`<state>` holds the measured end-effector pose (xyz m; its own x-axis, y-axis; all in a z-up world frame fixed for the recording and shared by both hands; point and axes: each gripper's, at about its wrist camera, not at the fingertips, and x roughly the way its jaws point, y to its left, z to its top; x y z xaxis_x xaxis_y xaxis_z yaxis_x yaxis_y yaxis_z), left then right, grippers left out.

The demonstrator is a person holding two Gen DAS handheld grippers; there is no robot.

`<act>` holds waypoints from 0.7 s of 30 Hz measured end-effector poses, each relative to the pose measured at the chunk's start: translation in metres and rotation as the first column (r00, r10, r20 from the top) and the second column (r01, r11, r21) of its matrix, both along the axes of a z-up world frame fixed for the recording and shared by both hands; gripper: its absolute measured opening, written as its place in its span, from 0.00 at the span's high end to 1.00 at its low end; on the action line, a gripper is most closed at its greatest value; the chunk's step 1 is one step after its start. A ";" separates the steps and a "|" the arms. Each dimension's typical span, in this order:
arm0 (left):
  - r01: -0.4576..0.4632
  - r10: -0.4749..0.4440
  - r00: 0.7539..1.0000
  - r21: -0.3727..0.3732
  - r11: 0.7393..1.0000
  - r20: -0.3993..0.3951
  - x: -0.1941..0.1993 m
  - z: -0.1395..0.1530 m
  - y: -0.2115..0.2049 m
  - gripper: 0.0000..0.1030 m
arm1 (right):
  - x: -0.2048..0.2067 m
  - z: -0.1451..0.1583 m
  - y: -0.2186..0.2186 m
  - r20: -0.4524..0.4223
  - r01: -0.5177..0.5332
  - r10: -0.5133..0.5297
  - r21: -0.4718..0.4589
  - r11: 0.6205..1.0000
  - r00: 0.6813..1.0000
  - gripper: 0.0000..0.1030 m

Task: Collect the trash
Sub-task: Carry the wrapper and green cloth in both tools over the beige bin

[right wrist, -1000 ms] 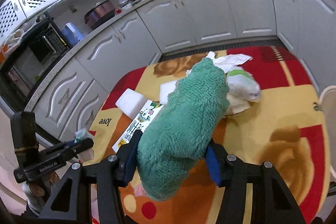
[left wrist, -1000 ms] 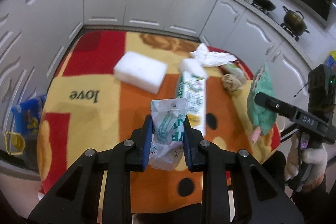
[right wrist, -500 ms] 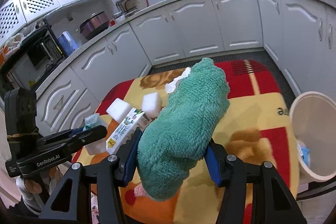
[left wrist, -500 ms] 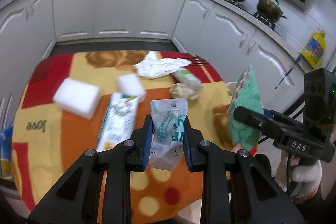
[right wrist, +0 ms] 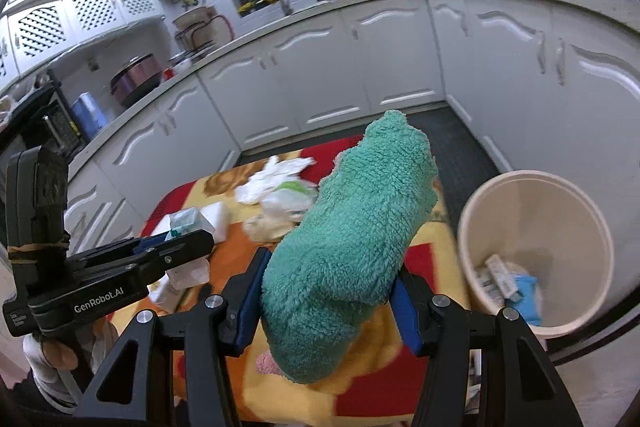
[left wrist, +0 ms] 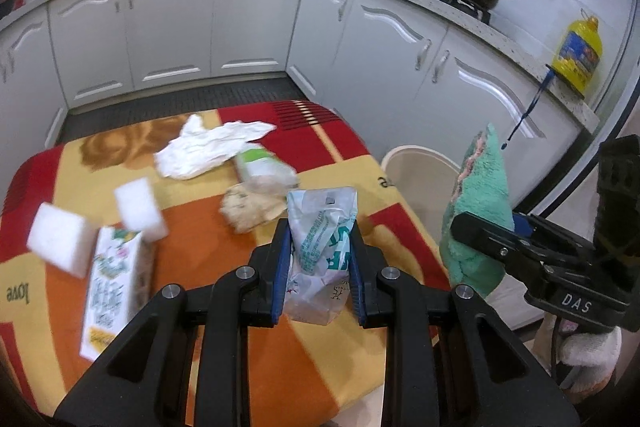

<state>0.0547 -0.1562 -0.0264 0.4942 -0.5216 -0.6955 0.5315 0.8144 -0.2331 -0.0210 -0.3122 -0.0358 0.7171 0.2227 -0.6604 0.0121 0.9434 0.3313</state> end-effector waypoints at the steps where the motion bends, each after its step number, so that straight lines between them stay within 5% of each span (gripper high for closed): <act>1: 0.008 -0.008 1.000 0.006 1.000 0.002 0.001 0.000 -0.007 0.77 | -0.001 0.000 -0.004 0.001 0.009 -0.009 -0.004 1.000 1.000 0.48; 21: 0.152 -0.151 0.988 0.037 0.988 -0.008 0.004 -0.008 -0.115 0.77 | -0.021 -0.015 -0.085 -0.036 0.184 -0.184 -0.005 0.983 0.982 0.47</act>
